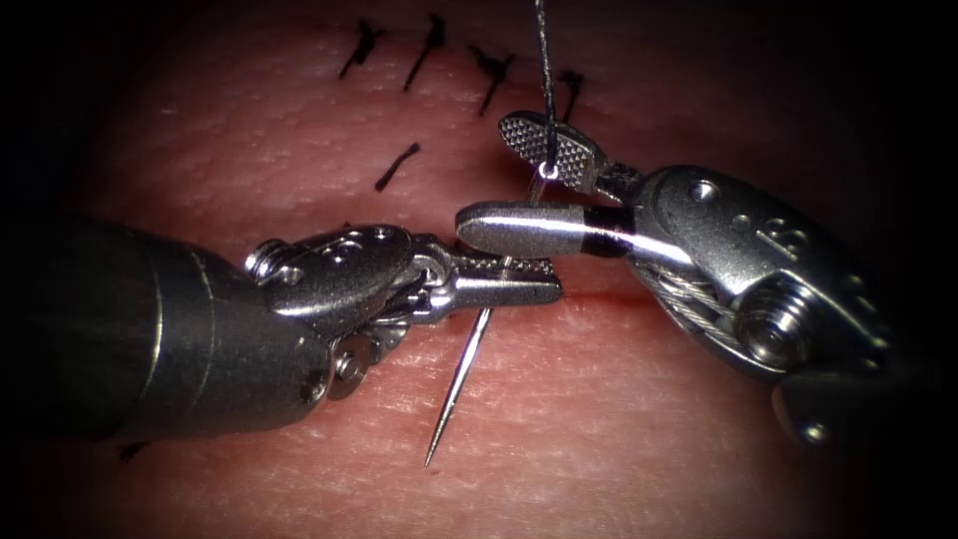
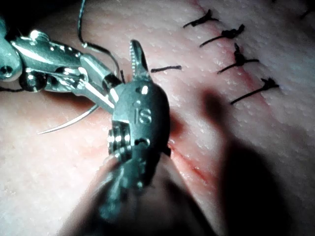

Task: Wound Closure
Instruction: Hand the needle over to the right hand.

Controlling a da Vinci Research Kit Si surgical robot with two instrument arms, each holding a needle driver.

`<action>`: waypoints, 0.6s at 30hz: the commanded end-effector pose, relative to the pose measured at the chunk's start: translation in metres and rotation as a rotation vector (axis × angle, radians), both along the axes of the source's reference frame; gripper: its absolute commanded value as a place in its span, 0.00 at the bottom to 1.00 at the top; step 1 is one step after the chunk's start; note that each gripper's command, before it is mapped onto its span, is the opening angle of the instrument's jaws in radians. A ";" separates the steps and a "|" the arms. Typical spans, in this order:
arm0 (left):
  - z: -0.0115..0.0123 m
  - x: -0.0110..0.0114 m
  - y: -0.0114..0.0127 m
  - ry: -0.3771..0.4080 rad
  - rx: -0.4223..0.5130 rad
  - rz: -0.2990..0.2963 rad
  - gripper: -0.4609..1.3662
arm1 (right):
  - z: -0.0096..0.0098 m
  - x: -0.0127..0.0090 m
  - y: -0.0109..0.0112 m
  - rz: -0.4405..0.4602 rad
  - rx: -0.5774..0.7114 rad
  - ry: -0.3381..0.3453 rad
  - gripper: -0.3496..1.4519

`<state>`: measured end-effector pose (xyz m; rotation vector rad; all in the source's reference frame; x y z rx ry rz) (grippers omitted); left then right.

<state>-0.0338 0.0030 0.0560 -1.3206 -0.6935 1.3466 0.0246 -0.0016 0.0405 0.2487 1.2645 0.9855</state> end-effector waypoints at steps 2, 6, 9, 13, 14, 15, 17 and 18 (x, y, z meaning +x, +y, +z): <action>0.0000 0.0000 0.0000 -0.003 -0.001 -0.004 0.06 | 0.0001 0.0000 -0.0001 0.006 -0.002 -0.005 0.49; -0.0001 0.0000 -0.0001 -0.002 -0.002 -0.010 0.06 | 0.0001 0.0000 -0.0002 0.010 -0.002 -0.010 0.40; -0.0002 0.0000 -0.0001 -0.004 -0.002 -0.013 0.06 | 0.0001 0.0000 -0.0002 0.011 -0.002 -0.010 0.21; -0.0002 0.0000 -0.0001 -0.003 -0.002 -0.014 0.06 | 0.0001 -0.0001 -0.0003 0.010 -0.003 -0.010 0.00; -0.0002 0.0000 -0.0001 -0.003 -0.002 -0.014 0.06 | 0.0000 -0.0001 -0.0003 0.015 -0.002 -0.014 0.00; -0.0002 0.0000 -0.0001 -0.003 -0.002 -0.014 0.06 | 0.0000 -0.0001 -0.0003 0.015 -0.002 -0.014 0.00; -0.0003 0.0000 -0.0002 -0.005 -0.002 -0.016 0.06 | -0.0001 -0.0001 -0.0003 0.022 0.003 -0.016 0.00; -0.0003 0.0000 -0.0002 -0.007 -0.003 -0.018 0.06 | 0.0000 -0.0001 -0.0003 0.020 -0.002 -0.019 0.00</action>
